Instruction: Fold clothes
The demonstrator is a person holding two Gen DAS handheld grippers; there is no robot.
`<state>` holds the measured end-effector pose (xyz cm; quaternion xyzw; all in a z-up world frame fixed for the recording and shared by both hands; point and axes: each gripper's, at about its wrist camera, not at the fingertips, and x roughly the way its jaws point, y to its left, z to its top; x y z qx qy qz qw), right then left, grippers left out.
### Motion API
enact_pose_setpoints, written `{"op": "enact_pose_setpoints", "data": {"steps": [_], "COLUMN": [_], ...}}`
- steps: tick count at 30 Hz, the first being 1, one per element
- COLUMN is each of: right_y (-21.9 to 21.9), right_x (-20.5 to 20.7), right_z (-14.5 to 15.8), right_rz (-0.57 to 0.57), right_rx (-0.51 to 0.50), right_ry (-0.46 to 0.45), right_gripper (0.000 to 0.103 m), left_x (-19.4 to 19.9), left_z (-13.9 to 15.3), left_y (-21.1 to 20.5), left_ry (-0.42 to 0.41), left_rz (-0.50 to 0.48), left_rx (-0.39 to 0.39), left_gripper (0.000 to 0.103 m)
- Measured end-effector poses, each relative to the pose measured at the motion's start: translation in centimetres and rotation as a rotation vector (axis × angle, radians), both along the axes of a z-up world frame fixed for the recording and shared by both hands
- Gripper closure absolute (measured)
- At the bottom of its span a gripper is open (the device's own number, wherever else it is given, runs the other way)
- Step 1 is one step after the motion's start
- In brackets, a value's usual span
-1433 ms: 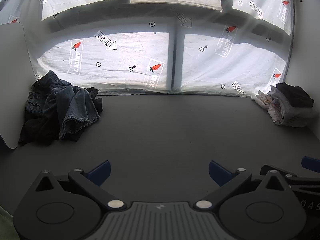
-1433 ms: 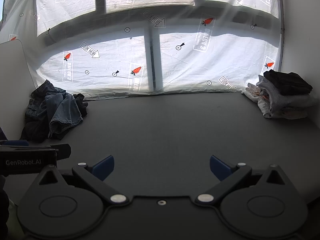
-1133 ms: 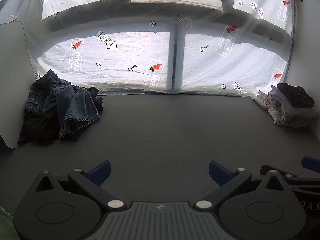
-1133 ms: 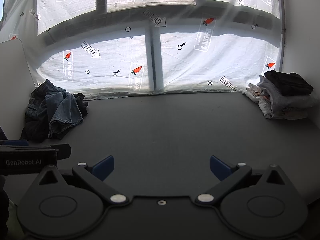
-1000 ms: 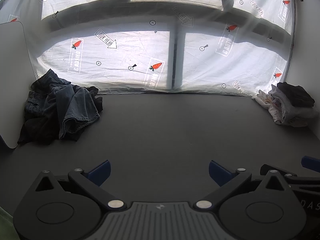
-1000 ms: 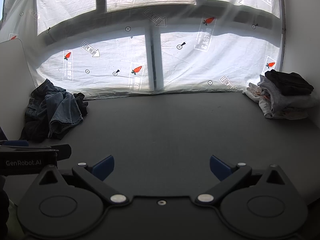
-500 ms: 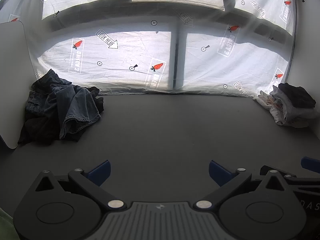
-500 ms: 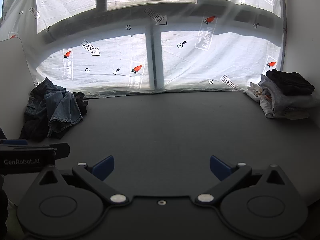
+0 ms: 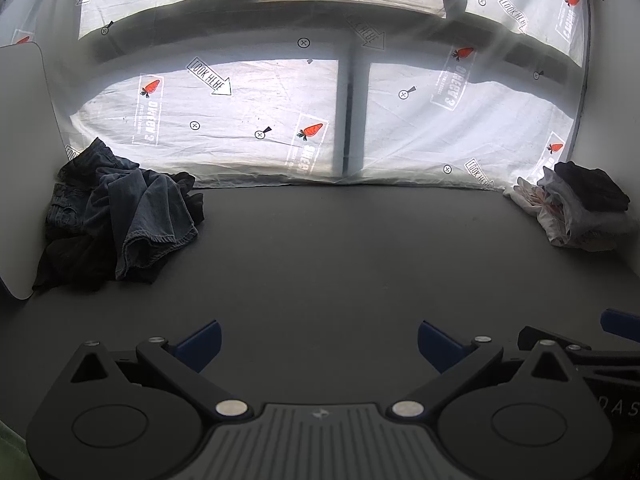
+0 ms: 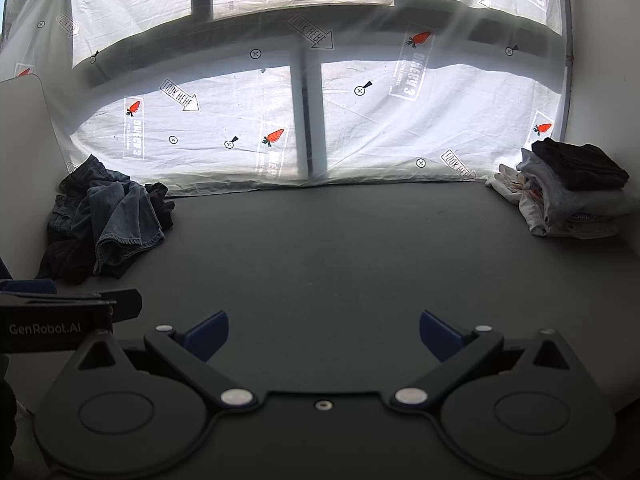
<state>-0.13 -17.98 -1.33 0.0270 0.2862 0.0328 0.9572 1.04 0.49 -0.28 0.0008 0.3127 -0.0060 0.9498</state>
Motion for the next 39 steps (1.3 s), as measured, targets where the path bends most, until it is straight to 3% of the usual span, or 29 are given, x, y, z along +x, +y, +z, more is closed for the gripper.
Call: {"op": "enact_pose_setpoints", "data": {"steps": [26, 33, 39], "right_y": [0.1, -1.8, -4.6], "right_x": [0.2, 0.7, 3.7], "right_z": [-0.7, -1.5, -2.9], "right_rz": [-0.019, -0.059, -0.086], "right_rx": [0.017, 0.002, -0.012], "right_ry": [0.020, 0.046, 0.078], "right_gripper": [0.000, 0.000, 0.000], "left_x": [-0.2, 2.5, 5.9], "left_z": [-0.6, -1.4, -2.1], "left_y": [-0.3, -2.0, -3.8], "left_ry": [0.021, 0.070, 0.122], "left_rz": [-0.021, -0.014, 0.006], "left_rx": [0.019, 0.025, 0.047], "left_gripper": [0.000, 0.000, 0.000]}}
